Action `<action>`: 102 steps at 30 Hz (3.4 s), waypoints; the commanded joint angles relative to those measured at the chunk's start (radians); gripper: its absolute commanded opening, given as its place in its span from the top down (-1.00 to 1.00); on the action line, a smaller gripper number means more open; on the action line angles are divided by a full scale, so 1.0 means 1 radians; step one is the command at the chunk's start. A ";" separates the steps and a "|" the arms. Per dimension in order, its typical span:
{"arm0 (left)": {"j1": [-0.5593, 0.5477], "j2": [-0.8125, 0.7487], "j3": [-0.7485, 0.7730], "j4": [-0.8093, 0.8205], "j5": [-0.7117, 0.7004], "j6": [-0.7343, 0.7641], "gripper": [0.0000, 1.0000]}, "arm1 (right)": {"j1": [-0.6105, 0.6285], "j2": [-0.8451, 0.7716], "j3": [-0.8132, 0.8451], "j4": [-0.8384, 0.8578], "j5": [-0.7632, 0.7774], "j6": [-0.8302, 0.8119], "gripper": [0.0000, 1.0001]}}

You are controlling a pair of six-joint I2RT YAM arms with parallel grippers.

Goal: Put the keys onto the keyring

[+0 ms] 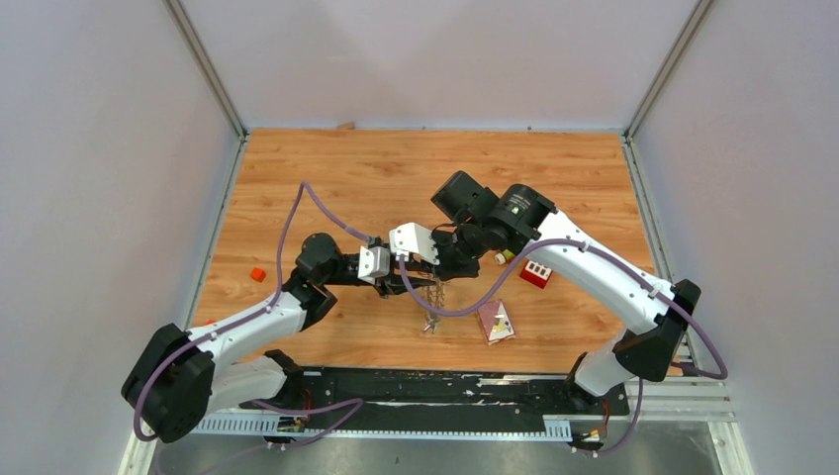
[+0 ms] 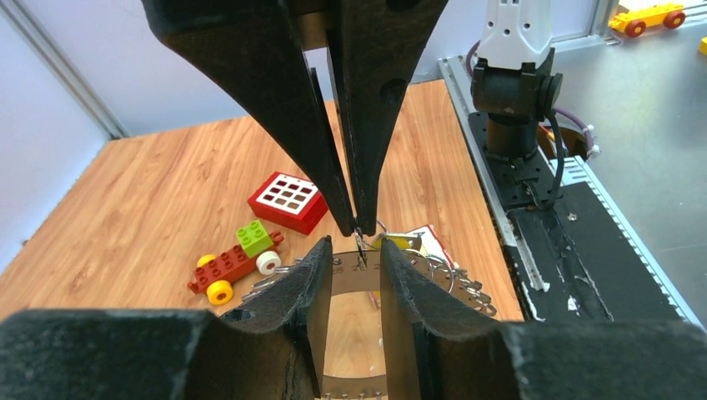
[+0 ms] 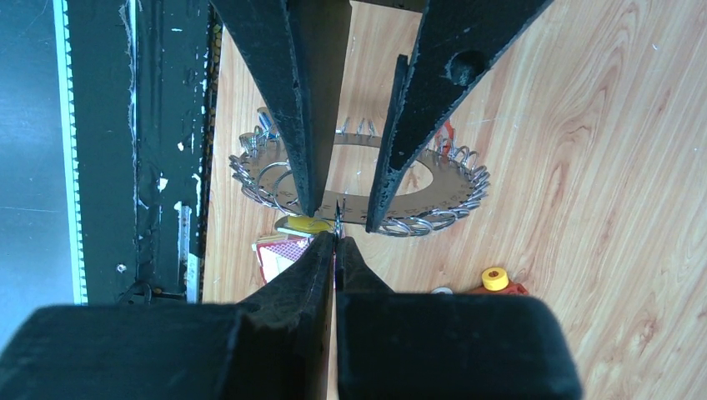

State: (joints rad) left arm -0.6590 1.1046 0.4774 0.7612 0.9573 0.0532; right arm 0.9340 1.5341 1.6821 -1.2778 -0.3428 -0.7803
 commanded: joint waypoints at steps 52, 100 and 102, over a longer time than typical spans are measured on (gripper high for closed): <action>-0.017 -0.015 -0.104 0.360 -0.134 -0.225 1.00 | -0.257 -0.190 -0.280 0.358 -0.529 0.132 0.02; -0.018 -0.036 -0.148 0.503 -0.124 -0.234 1.00 | -0.298 -0.093 -0.349 0.377 -0.682 0.128 0.97; -0.018 -0.036 -0.150 0.506 -0.123 -0.234 1.00 | -0.299 -0.090 -0.346 0.376 -0.689 0.128 0.97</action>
State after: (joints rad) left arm -0.6731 1.1004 0.3214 1.1519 0.8310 -0.1745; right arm 0.6399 1.4368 1.3338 -0.9222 -0.9958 -0.6338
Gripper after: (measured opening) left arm 0.007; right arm 0.025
